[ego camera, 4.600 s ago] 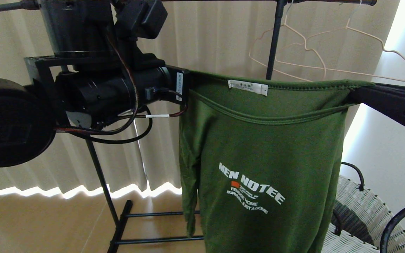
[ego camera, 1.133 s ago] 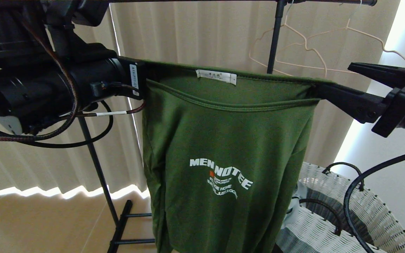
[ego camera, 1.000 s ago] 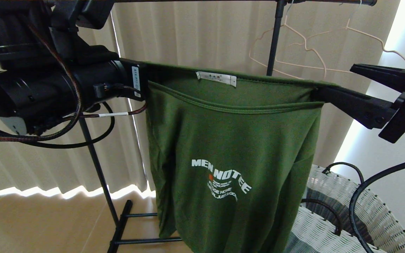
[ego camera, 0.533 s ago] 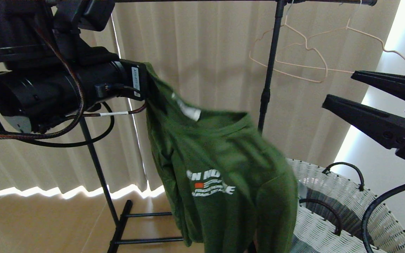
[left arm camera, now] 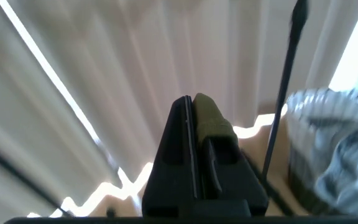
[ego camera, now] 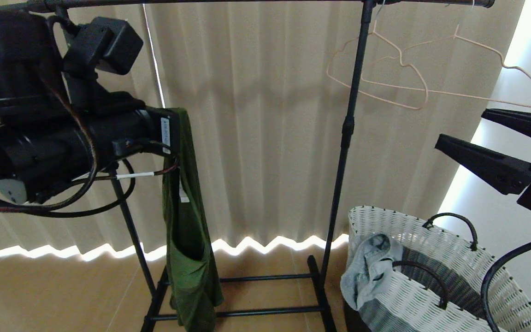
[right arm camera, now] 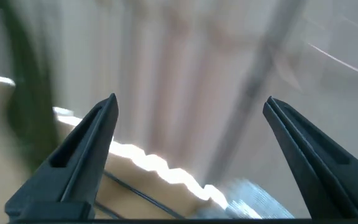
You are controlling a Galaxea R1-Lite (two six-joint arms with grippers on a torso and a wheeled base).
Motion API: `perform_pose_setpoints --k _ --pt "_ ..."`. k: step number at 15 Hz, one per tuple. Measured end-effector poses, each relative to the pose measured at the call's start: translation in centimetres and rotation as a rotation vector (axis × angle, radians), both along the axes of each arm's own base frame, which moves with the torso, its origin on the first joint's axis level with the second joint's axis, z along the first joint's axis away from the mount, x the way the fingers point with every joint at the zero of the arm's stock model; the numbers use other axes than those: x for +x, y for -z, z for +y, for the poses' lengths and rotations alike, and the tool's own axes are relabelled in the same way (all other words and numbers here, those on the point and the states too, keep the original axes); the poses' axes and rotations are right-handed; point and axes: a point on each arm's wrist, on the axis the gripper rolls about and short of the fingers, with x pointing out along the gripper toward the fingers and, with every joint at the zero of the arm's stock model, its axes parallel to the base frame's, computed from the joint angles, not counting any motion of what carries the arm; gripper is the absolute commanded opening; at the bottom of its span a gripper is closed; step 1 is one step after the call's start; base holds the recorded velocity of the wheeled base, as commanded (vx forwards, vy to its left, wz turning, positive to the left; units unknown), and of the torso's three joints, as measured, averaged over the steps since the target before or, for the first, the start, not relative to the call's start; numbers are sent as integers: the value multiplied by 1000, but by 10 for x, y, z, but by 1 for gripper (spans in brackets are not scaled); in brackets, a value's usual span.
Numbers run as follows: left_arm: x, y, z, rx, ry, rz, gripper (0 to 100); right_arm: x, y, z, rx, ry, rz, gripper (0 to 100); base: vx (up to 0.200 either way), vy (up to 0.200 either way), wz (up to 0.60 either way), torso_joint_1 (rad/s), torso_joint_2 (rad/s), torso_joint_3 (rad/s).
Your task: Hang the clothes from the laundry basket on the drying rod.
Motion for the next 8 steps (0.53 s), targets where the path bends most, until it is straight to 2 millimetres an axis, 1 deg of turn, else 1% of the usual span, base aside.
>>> perform_pose_setpoints --k 2,4,6,8 --pt "-13 12 13 17 -12 32 0 5 8 -13 -32 98 19 100 0 0 0 0 0 0" --pt "-30 23 24 26 -9 55 0 6 20 -21 -50 145 38 100 0 0 0 0 0 0" --pt "-44 25 32 20 4 51 0 7 26 -25 -44 177 -12 100 0 0 0 0 0 0" --pt "-52 23 39 12 -7 33 0 8 36 -32 -39 217 -46 100 0 0 0 0 0 0"
